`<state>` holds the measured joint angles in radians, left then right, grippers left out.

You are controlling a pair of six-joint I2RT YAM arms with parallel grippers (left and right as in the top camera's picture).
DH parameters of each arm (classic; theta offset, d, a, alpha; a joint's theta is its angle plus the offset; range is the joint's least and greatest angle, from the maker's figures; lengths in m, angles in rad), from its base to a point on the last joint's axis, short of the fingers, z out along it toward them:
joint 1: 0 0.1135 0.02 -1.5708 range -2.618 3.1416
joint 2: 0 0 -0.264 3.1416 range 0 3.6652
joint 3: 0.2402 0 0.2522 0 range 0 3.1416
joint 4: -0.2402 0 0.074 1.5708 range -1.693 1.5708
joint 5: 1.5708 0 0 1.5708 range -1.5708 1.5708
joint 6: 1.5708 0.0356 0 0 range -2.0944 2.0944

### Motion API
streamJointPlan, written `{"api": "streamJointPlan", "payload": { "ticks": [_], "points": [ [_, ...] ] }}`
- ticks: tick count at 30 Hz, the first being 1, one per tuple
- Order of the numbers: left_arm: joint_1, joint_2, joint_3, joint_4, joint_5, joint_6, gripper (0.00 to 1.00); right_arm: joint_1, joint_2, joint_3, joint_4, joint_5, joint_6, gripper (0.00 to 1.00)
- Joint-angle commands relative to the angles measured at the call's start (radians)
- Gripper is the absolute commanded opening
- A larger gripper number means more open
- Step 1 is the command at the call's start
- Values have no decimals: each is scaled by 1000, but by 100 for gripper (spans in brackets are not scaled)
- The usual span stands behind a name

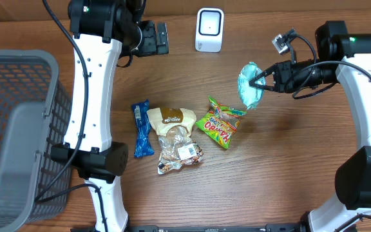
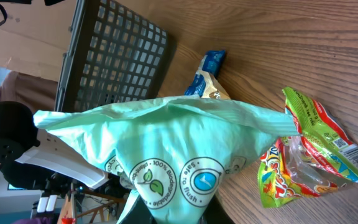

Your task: Scan the item barcode

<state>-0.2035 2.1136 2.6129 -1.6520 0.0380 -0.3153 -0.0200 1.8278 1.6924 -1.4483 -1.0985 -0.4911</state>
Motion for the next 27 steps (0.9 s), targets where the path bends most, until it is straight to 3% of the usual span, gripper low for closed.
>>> {"api": "streamJointPlan", "payload": {
  "ticks": [1,27],
  "points": [
    [-7,7,2,4,7,-3,100,-5,-15,14,2,-17,-15,4],
    [-7,7,2,4,7,-3,100,-6,-14,14,-10,50,-37,4]
  ]
}}
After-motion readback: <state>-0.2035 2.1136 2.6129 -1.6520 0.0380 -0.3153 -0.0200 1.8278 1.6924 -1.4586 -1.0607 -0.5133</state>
